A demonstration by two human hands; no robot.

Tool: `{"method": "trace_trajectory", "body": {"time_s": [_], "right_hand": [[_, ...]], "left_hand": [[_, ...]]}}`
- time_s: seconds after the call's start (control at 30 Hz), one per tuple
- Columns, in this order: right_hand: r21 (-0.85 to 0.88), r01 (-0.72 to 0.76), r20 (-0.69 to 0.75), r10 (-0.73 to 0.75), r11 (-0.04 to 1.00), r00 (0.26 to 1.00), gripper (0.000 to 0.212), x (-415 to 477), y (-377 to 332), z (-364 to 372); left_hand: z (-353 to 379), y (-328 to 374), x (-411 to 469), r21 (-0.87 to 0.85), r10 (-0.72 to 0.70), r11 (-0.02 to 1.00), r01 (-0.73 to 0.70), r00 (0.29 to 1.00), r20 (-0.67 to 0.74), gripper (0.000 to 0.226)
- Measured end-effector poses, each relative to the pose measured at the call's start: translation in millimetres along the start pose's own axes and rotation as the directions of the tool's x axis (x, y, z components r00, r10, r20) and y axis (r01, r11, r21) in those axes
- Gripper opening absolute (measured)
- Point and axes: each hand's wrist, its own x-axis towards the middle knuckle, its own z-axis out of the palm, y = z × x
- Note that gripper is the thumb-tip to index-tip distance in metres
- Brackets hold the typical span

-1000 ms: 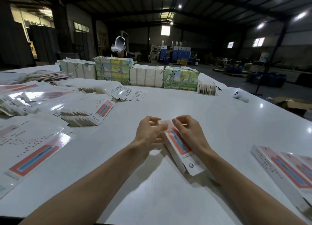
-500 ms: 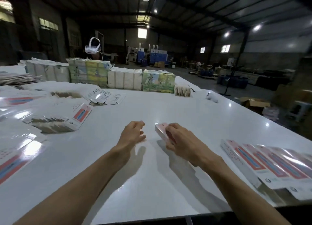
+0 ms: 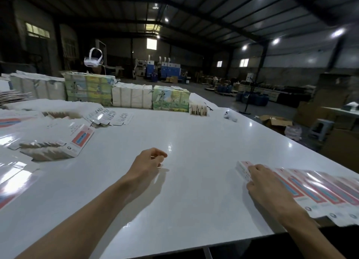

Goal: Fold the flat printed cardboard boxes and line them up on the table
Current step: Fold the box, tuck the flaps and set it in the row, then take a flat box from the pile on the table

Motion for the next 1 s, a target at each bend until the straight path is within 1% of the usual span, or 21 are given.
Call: {"method": "trace_trajectory", "body": {"time_s": [0.07,0.13,0.2,0.27,0.37,0.4,0.43,0.53,0.6,0.67,0.7,0.77,0.83,0.9,0.93,1.0], "right_hand": [[0.025,-0.034,-0.021,0.034,0.999,0.999,0.041,-1.5,2.9,-0.5],[-0.054,0.017,-0.024,-0.018,0.998,1.000,0.047,1.1,0.1,-1.7],[-0.075,0.101,-0.077,-0.106,0.992,0.991,0.052,6.5,-16.0,-5.9],[-0.035,0.201,-0.156,-0.205,0.979,0.966,0.047,12.5,-46.6,-14.6],[0.008,0.387,-0.272,-0.371,0.922,0.888,0.026,25.4,-104.9,-23.9],[0.032,0.428,-0.286,-0.402,0.903,0.870,0.021,30.4,-124.2,-24.1],[0.069,0.453,-0.285,-0.418,0.889,0.863,0.020,36.4,-143.1,-22.4],[0.173,0.487,-0.223,-0.448,0.856,0.866,0.026,47.3,-189.6,-6.5],[0.191,0.525,-0.206,-0.489,0.830,0.848,0.026,46.5,-207.9,12.9],[0.185,0.587,-0.200,-0.554,0.789,0.808,0.024,46.4,-215.6,30.7],[0.193,0.610,-0.204,-0.577,0.769,0.791,0.024,48.2,-216.3,36.9],[0.247,0.621,-0.216,-0.582,0.744,0.784,0.024,54.0,-214.4,44.8],[0.291,0.624,-0.206,-0.589,0.725,0.781,0.020,58.6,-211.5,49.0],[0.319,0.631,-0.200,-0.600,0.708,0.774,0.015,59.8,-210.8,51.0],[0.333,0.634,-0.203,-0.604,0.698,0.771,0.013,60.0,-211.4,51.7],[0.364,0.638,-0.207,-0.609,0.678,0.766,0.011,62.5,-212.8,52.8]], "left_hand": [[-1.3,-1.1,-0.4,0.019,0.003,1.000,-0.003,1.000,0.010,0.019],[-1.1,-1.9,-0.6,0.043,0.011,0.999,-0.012,1.000,0.022,0.019],[-0.5,-1.9,0.3,0.048,0.006,0.999,-0.007,1.000,0.018,0.019],[-1.0,-1.6,1.4,0.043,-0.002,0.999,0.003,1.000,-0.008,0.019],[-1.9,-1.3,1.6,-0.030,-0.027,0.999,0.025,0.997,-0.068,0.019],[-1.0,-1.3,0.6,-0.060,-0.039,0.998,0.034,0.996,-0.086,0.018],[0.1,-0.7,-0.7,-0.078,-0.047,0.996,0.039,0.993,-0.108,0.018],[0.3,2.7,-3.1,-0.075,-0.059,0.996,0.047,0.985,-0.161,0.018],[-4.1,4.1,-3.2,-0.023,-0.070,0.997,0.067,0.982,-0.174,0.018],[-12.6,4.2,1.3,0.059,-0.071,0.995,0.084,0.979,-0.193,0.017],[-19.0,4.9,5.9,0.096,-0.068,0.991,0.090,0.975,-0.212,0.015],[-37.9,7.5,21.1,0.204,-0.053,0.973,0.112,0.959,-0.278,0.013],[-66.0,11.7,42.1,0.378,-0.033,0.909,0.177,0.934,-0.357,0.020],[-98.3,13.1,62.4,0.541,0.009,0.802,0.253,0.901,-0.434,0.027],[-114.8,12.1,70.5,0.622,0.040,0.723,0.300,0.881,-0.471,0.031],[-146.2,6.3,82.0,0.748,0.093,0.508,0.427,0.836,-0.541,0.043]]}}
